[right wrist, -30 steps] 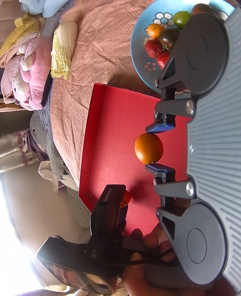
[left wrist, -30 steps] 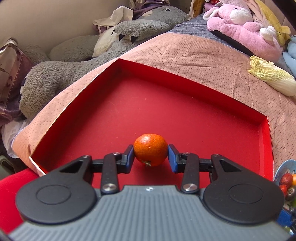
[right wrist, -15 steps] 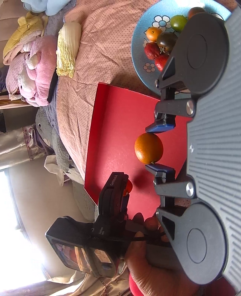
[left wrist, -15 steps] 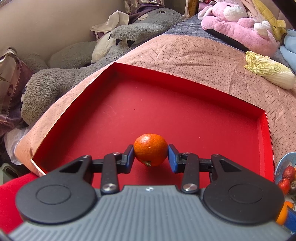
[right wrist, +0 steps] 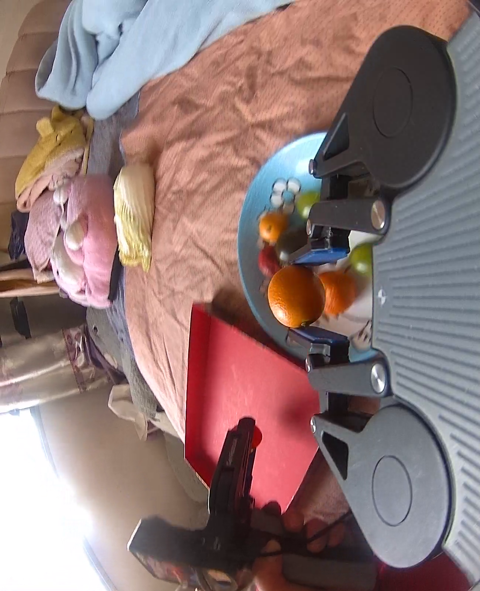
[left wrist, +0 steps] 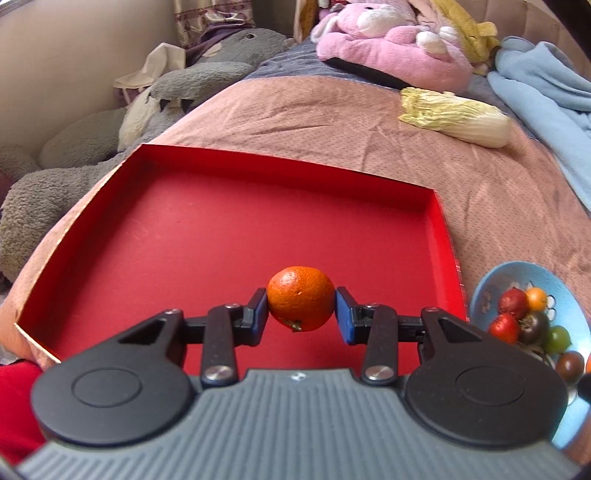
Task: Organize fruits
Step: 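Carry both mandarins toward the blue plate with both grippers, then lower the mandarins onto the plate and open both grippers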
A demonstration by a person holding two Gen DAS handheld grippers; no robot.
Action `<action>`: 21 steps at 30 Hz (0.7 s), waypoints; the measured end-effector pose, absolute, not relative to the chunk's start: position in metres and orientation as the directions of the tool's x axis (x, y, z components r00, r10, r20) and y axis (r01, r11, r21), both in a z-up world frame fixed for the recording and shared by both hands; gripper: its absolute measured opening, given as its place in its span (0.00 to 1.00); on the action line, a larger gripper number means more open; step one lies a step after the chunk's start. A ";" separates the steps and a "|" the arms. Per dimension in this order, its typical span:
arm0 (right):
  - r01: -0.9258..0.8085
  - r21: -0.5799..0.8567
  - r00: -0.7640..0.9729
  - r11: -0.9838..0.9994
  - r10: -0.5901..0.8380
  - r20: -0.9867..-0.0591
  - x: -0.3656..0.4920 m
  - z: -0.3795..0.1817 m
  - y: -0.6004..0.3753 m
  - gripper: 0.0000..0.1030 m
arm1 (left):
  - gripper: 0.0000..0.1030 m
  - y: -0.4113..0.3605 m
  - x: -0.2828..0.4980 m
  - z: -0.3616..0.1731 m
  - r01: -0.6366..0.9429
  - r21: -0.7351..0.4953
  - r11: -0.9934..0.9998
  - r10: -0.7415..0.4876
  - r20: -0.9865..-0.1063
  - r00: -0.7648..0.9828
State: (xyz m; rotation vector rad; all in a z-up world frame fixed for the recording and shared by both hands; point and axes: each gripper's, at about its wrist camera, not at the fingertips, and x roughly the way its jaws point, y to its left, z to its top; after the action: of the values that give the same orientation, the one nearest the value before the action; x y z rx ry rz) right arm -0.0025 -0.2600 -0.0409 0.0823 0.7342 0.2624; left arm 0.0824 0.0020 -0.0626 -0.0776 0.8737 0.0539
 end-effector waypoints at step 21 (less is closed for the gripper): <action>-0.063 0.146 0.726 0.987 0.145 -0.672 0.049 -0.077 -0.304 0.42 | 0.40 -0.137 0.042 -0.063 0.368 -0.059 0.928 -0.293 -0.724 0.625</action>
State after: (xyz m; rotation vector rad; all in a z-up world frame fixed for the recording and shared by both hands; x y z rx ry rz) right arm 0.0487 -0.3038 -0.0774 0.1156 0.7496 0.1150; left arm 0.0416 -0.1372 -0.0632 0.0981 0.8117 -0.3797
